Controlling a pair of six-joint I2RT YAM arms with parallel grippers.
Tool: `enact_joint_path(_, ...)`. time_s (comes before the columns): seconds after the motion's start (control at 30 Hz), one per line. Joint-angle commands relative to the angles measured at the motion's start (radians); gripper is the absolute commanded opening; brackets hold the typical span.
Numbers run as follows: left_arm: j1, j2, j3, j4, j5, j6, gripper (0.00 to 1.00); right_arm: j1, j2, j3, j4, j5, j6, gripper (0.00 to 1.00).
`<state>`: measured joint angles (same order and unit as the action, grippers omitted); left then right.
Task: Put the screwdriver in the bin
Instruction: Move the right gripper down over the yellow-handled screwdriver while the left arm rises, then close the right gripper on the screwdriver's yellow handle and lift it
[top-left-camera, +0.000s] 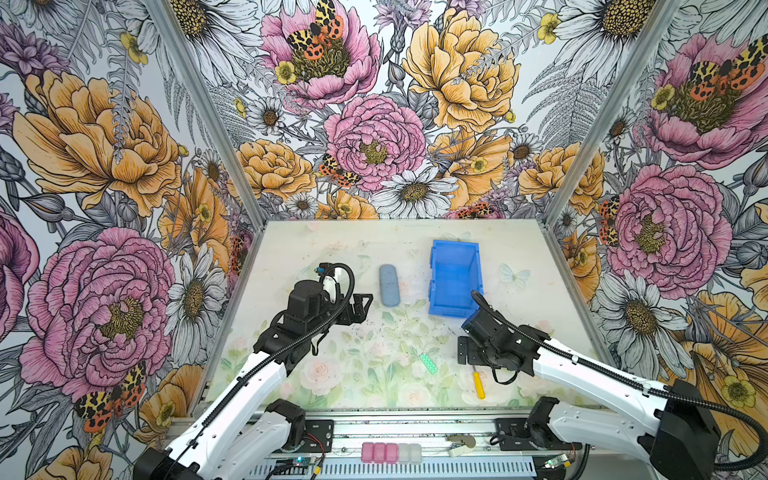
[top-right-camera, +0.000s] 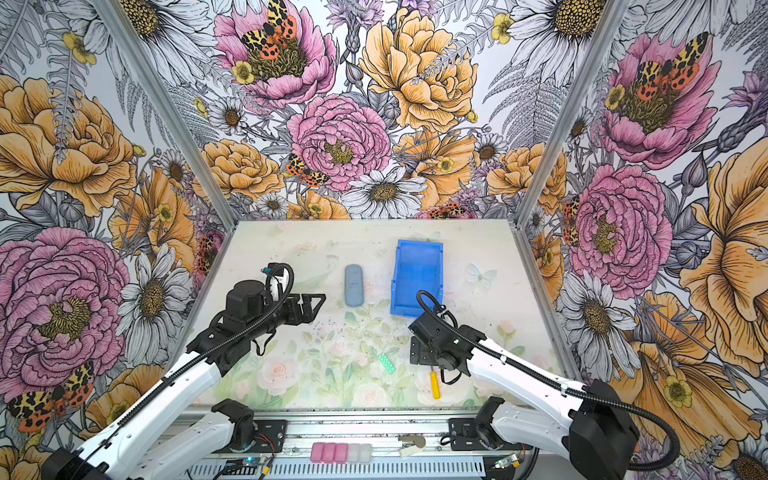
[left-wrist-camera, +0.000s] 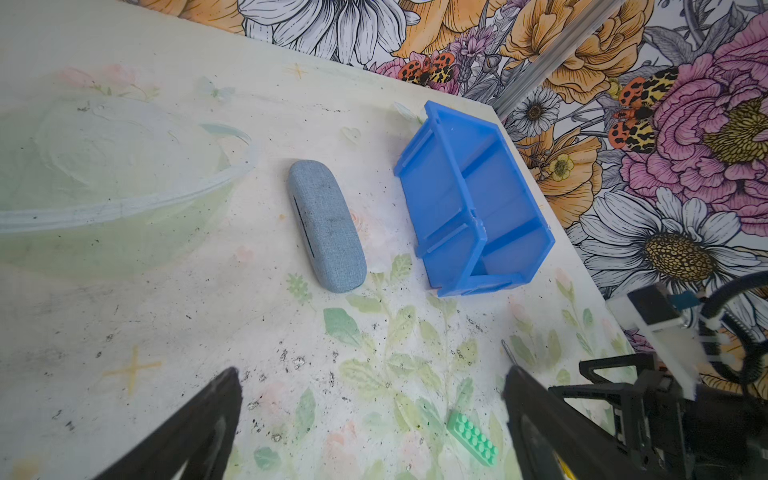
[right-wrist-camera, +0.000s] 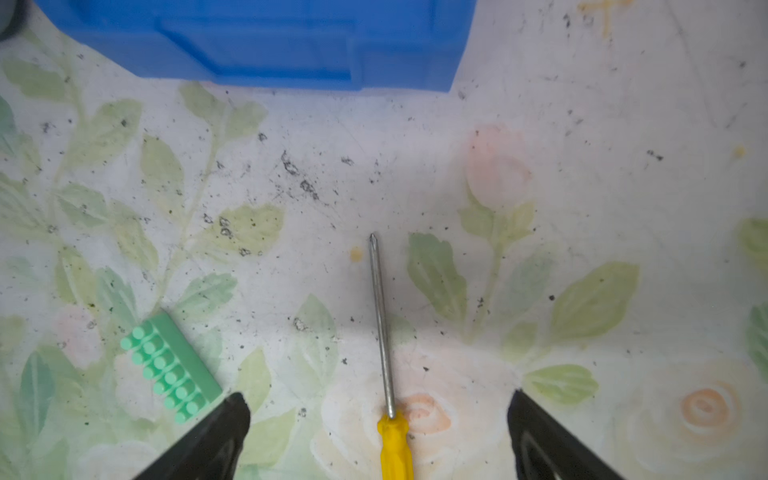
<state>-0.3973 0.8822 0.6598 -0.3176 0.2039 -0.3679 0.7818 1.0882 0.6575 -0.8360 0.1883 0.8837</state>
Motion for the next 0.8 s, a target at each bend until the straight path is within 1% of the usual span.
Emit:
enact_joint_path(0.0, -0.005, -0.019, -0.011, 0.012, -0.007, -0.005, 0.99, 0.036, -0.010, -0.026, 0.014, -0.029, 0.046, 0.97)
enact_joint_path(0.2, -0.008, -0.020, -0.012, 0.018, 0.015, 0.004, 0.99, 0.059, 0.024, -0.078, 0.031, -0.070, 0.100, 0.95)
enact_joint_path(0.4, -0.031, -0.010, -0.020, 0.049, 0.150, 0.032, 0.99, 0.076, 0.042, -0.107, 0.044, -0.088, 0.129, 0.89)
enact_joint_path(0.53, -0.062, 0.010, -0.040, 0.095, 0.209, 0.008, 0.99, 0.088, 0.045, -0.130, 0.050, -0.092, 0.144, 0.82)
enact_joint_path(0.63, -0.079, 0.024, -0.046, 0.111, 0.209, 0.008, 0.99, 0.090, 0.039, -0.143, 0.051, -0.098, 0.151, 0.77)
enact_joint_path(0.77, -0.080, 0.026, -0.044, 0.121, 0.204, 0.014, 0.99, 0.096, 0.032, -0.157, 0.051, -0.101, 0.158, 0.71)
